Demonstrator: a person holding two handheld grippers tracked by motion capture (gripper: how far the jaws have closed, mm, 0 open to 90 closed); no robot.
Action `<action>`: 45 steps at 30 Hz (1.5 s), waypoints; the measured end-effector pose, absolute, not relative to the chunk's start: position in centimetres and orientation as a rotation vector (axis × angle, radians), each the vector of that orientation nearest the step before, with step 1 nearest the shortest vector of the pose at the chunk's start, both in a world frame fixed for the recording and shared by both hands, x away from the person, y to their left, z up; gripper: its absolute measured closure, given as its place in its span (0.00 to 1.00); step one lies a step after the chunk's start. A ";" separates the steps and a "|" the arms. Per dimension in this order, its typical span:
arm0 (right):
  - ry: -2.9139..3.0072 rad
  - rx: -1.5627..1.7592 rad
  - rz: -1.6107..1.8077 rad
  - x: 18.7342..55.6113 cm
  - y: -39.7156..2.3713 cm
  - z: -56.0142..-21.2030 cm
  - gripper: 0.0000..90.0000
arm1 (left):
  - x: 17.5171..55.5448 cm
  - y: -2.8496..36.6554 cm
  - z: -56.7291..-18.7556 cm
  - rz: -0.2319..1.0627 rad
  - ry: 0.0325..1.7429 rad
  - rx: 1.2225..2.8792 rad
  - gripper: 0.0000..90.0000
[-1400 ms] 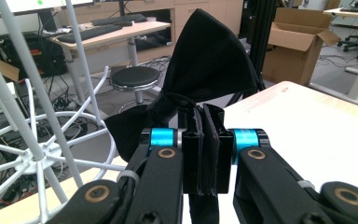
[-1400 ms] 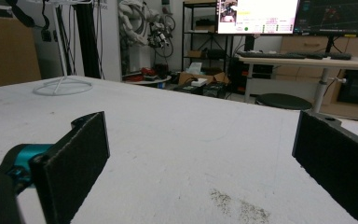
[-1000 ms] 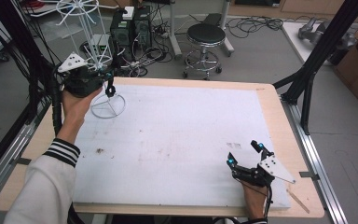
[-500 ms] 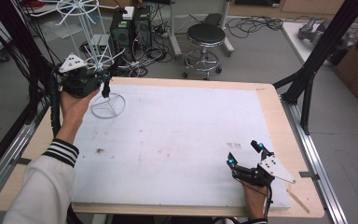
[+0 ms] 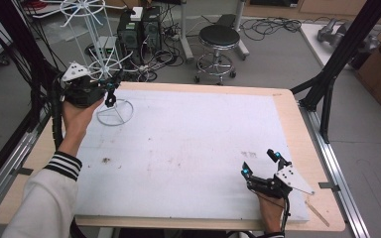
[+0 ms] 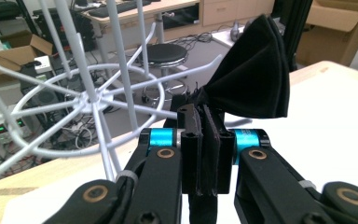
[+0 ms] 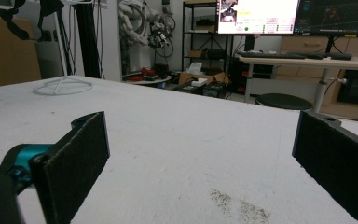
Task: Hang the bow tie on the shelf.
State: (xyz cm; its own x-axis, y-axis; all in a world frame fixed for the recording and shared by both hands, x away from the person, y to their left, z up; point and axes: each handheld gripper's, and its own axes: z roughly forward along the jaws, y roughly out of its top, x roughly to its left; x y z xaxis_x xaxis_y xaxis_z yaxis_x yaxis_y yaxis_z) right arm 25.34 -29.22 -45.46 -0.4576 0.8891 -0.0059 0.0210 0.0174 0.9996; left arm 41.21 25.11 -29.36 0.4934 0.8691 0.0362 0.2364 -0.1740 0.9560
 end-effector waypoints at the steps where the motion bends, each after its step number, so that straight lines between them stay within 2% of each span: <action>1: 1.577 0.956 1.528 25.3 -29.2 -45.4 0.03 | 41.1 25.2 -29.5 0.744 0.951 1.686 0.93; 6: 1.577 0.955 1.528 25.3 -29.2 -45.4 0.03 | 40.2 25.5 -29.7 0.691 0.891 1.702 0.78; 9: 1.577 0.955 1.528 25.3 -29.2 -45.4 0.03 | 39.4 25.7 -29.6 0.702 0.846 1.702 0.66; 15: 1.573 0.959 1.533 25.4 -29.3 -45.4 0.03 | 36.7 26.3 -30.0 0.690 0.754 1.680 0.24; 16: 1.573 0.959 1.533 25.4 -29.3 -45.4 0.03 | 35.9 26.4 -30.2 0.689 0.733 1.671 0.20; 22: 1.575 0.960 1.531 25.3 -29.2 -45.4 0.03 | 30.3 27.2 -33.4 0.673 0.590 1.564 0.17; 27: 1.584 0.943 1.521 25.3 -29.1 -45.4 0.03 | 27.1 27.5 -37.6 0.735 0.609 1.479 0.14; 29: 1.585 0.936 1.514 25.3 -29.1 -45.4 0.03 | 26.5 27.6 -38.9 0.737 0.656 1.449 0.09; 32: 1.584 0.935 1.512 25.3 -29.1 -45.4 0.03 | 25.9 27.8 -40.4 0.761 0.683 1.431 0.08; 37: 1.577 0.938 1.524 25.3 -29.2 -45.4 0.03 | 25.3 28.3 -41.7 0.762 0.635 1.453 0.08; 40: 1.580 0.947 1.532 25.3 -29.2 -45.4 0.03 | 24.8 28.5 -42.5 0.814 0.608 1.462 0.08; 45: 1.573 0.954 1.539 25.3 -29.2 -45.5 0.03 | 24.5 29.5 -43.8 0.840 0.671 1.442 0.08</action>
State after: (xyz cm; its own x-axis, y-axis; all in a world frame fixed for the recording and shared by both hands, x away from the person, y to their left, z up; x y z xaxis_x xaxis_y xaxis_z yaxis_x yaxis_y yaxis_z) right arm 25.27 -29.23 -45.46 -0.4617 0.8870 -0.0009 0.0187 0.0107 0.9998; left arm 24.53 29.51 -43.84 0.5622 0.8215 0.0954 -0.0886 -0.0549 0.9946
